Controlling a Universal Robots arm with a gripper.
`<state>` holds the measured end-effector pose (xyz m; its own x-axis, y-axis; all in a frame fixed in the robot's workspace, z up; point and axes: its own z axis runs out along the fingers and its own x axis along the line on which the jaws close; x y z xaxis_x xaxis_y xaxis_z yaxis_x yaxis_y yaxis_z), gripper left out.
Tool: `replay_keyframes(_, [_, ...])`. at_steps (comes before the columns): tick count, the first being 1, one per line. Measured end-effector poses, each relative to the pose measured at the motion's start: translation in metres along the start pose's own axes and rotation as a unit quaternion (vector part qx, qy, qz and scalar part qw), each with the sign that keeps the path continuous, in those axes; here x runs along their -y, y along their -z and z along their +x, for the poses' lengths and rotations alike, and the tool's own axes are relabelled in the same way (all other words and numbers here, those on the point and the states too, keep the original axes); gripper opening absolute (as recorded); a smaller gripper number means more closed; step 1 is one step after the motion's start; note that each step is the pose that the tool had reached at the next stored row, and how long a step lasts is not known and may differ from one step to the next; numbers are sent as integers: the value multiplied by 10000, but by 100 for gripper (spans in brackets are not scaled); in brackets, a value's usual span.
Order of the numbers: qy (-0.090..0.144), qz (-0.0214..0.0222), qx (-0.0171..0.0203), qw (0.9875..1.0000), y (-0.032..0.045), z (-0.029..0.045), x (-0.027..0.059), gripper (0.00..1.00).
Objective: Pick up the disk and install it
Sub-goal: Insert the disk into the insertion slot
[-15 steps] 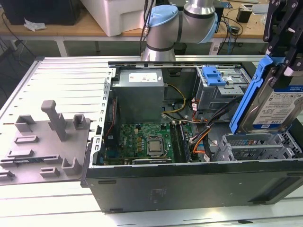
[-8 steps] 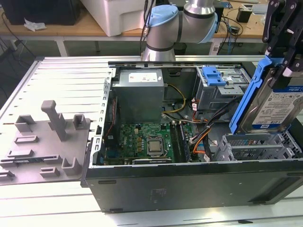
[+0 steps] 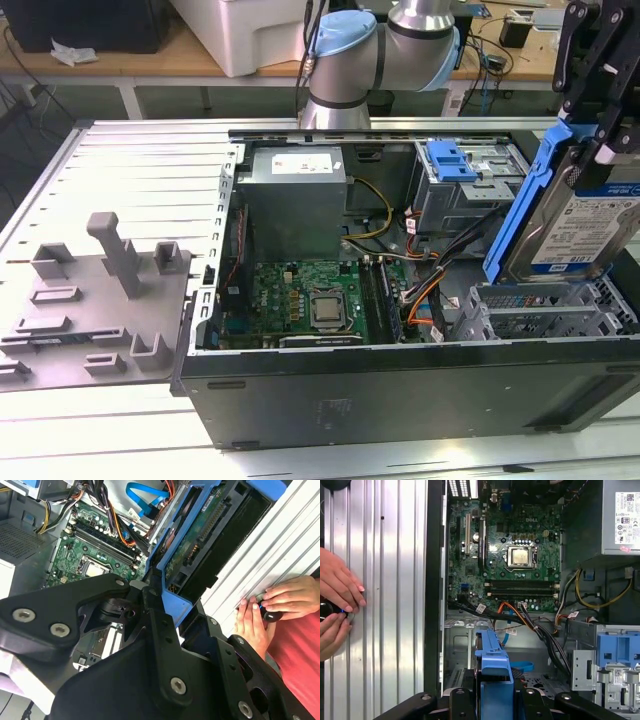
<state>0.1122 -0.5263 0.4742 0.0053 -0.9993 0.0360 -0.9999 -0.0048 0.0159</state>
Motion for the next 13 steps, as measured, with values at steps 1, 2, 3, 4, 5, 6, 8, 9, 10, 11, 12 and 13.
replay_keyframes(1, [0, 0, 0, 10000, -1, 0, 0, 37])
replay_keyframes(2, [0, 0, -1, 10000, -4, -1, 0, 37])
replay_keyframes(3, [0, 0, -1, 10000, -5, -1, 0, 37])
replay_keyframes(4, [0, 0, -1, 10000, -7, -1, 0, 37])
replay_keyframes(5, [0, 0, -1, 10000, -8, -1, 0, 37])
replay_keyframes(6, [1, 0, -1, 10000, -9, -1, 0, 37])
replay_keyframes(8, [1, 0, 0, 10000, -10, -1, 0, 37])
replay_keyframes(9, [1, 0, 0, 10000, -11, -1, 0, 37])
replay_keyframes(10, [1, 0, 1, 10000, -11, -1, 0, 37])
replay_keyframes(11, [0, 0, 3, 10000, -13, 0, 0, 37])
replay_keyframes(12, [1, 0, 9, 10000, -15, 0, 0, 37])
replay_keyframes(13, [1, 0, 13, 10000, -16, 1, 0, 37])
